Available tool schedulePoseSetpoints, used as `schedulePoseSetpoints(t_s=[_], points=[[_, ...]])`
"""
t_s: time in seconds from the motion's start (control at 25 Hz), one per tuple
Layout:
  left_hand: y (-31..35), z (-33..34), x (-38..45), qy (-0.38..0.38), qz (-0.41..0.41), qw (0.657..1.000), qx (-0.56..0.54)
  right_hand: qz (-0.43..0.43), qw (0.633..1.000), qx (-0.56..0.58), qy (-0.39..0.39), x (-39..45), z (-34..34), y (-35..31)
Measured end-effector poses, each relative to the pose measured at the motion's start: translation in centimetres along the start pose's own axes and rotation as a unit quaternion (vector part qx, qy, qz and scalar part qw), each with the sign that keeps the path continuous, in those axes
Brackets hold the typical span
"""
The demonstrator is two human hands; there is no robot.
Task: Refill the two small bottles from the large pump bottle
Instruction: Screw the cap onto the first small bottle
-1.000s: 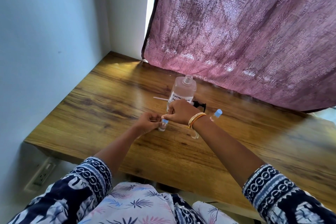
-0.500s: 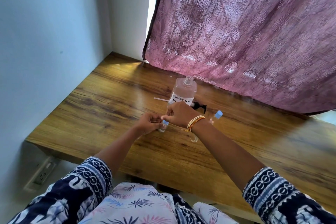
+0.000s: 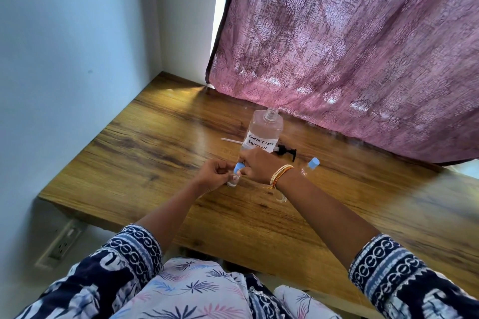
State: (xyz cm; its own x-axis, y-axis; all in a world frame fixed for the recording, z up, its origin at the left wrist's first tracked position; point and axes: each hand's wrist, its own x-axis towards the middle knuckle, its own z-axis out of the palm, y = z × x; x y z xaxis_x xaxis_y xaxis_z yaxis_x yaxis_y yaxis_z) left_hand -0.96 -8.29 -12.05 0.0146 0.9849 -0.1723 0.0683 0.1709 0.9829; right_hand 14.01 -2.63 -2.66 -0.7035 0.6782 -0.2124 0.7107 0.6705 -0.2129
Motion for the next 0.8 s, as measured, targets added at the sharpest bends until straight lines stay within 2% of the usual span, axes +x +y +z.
schedulePoseSetpoints(t_s=[0.2,0.48,0.8], points=[[0.0,-0.5,0.0,0.004,0.005,1.0,0.015,0.023,0.998,0.064,0.005,-0.2,0.3,0.4],[1.0,-2.5,0.9,0.093,0.038,0.99,0.096,0.099,0.989,0.1,0.037,-0.7,1.2,2.6],[0.9,-3.3,0.9,0.046,0.003,0.993,0.107,0.105,0.987,0.115,0.027,-0.4,3.0,3.4]])
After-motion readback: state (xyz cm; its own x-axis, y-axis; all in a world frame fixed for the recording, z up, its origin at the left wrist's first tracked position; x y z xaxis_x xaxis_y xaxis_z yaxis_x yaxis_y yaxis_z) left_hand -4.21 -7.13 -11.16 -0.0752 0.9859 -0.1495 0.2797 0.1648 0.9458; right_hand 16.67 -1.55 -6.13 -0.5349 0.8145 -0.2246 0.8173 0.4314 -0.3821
